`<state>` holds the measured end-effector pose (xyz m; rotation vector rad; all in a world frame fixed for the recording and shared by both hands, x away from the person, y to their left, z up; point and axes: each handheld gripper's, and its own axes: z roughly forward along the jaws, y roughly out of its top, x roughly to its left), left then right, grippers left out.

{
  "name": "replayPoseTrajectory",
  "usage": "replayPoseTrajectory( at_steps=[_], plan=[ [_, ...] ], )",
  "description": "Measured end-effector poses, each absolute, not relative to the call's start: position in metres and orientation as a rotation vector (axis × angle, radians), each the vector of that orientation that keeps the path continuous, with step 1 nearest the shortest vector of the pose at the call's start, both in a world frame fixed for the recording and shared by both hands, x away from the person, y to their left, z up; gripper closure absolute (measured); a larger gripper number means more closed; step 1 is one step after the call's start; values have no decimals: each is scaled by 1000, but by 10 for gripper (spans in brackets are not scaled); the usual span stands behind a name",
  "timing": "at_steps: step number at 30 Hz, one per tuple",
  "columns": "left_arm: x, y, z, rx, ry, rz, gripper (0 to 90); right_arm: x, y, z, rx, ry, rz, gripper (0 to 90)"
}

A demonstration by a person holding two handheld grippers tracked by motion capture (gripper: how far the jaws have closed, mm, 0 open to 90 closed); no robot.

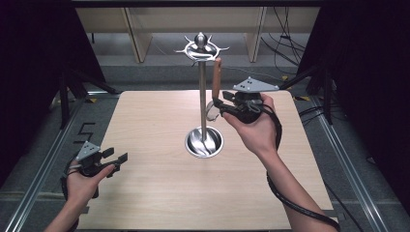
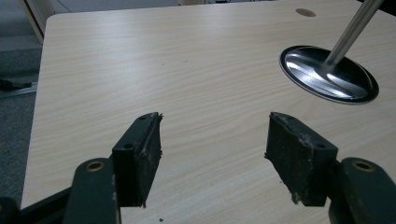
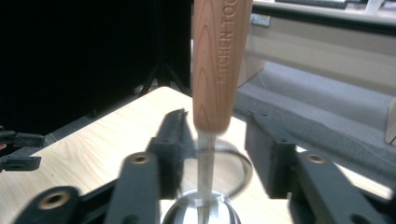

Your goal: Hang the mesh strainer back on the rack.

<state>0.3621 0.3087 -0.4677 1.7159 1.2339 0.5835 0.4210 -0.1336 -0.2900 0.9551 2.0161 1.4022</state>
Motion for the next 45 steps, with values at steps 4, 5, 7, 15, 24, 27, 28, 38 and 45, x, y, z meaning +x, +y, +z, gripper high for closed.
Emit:
replayPoseTrajectory(
  at_steps=[4,5,7,15,24,27,28,38,45],
  plan=[
    [362,309,-468,1716,1234,586,346,416,-142,-292,917,2014,1404,505],
    [362,309,-468,1716,1231,584,345,414,-146,-293,919,2010,1402,497],
    [362,309,-468,1717,1231,585,345,411,-152,-295,908,2015,1385,487],
    [362,308,-469,1721,1235,585,345,392,-199,-306,963,1984,1333,460],
    [362,307,-470,1731,1239,585,344,375,-252,-322,1138,1916,1314,436],
    [361,306,-470,1730,1242,585,344,371,-266,-330,1180,1908,1289,433],
    [361,305,-470,1723,1244,585,344,370,-271,-334,1198,1890,1290,437],
    [362,305,-472,1740,1249,582,343,359,-310,-368,1378,1801,1260,440],
    [362,303,-472,1747,1250,583,343,360,-329,-397,1446,1796,1219,447]
  ],
)
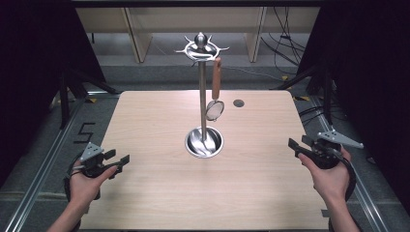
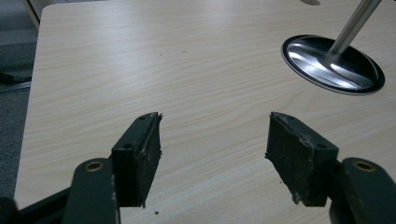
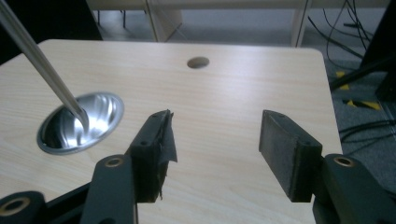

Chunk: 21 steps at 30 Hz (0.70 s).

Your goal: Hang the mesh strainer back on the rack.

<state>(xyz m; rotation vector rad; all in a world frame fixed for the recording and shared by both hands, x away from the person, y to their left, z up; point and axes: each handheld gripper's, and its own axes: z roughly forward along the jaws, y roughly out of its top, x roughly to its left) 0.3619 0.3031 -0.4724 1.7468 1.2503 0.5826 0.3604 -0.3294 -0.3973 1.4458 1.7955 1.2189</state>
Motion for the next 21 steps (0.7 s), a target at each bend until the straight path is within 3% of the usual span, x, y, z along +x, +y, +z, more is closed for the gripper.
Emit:
replayPoseTrajectory(
  at_steps=[15,21],
  plan=[
    [363,303,-475,1756,1242,563,343,366,-323,-458,1508,1943,1040,485],
    [363,302,-475,1765,1237,558,342,366,-313,-459,1472,2003,996,494]
  ],
)
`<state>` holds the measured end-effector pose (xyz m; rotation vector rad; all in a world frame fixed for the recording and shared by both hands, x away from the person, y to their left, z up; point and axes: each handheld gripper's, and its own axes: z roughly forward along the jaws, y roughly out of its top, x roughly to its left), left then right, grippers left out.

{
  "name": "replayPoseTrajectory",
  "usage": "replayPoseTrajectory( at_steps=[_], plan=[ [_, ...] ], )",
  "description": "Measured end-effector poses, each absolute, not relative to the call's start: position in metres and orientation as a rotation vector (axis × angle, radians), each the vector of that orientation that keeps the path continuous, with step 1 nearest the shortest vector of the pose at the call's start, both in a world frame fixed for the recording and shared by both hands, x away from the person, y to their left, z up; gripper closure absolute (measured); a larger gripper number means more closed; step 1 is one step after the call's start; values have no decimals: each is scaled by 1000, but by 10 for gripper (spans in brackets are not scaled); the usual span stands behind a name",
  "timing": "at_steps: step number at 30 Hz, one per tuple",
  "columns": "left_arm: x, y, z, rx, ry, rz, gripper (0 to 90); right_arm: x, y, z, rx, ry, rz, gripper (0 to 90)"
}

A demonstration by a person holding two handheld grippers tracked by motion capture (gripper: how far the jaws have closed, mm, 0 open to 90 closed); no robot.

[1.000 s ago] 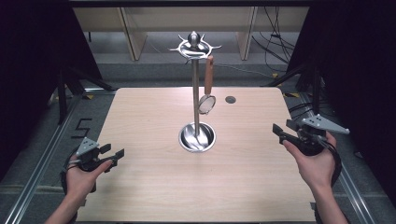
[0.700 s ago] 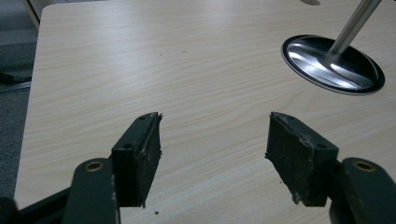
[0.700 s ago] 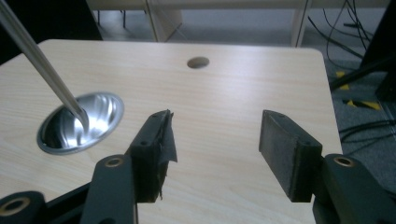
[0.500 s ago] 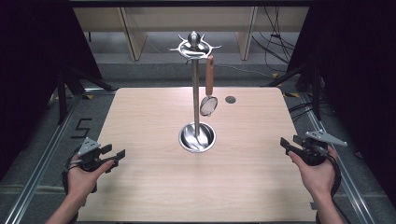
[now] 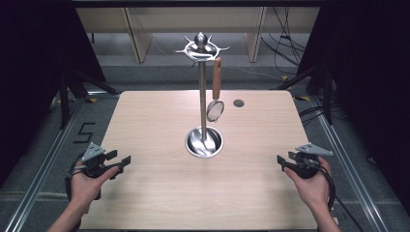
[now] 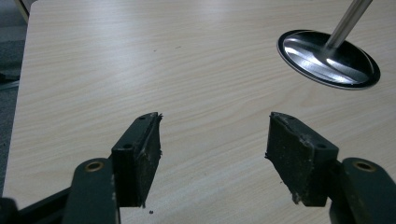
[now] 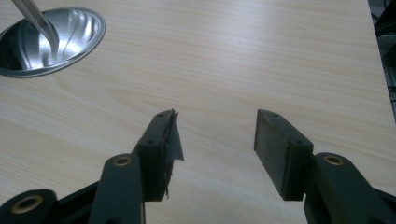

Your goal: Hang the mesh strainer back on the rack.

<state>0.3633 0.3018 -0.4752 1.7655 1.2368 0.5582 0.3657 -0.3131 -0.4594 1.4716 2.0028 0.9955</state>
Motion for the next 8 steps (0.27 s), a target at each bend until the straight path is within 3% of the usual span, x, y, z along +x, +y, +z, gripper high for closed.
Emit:
replayPoseTrajectory(
  at_steps=[8],
  plan=[
    [364,302,-475,1765,1233,558,343,363,-313,-463,1482,2019,985,502]
  ],
)
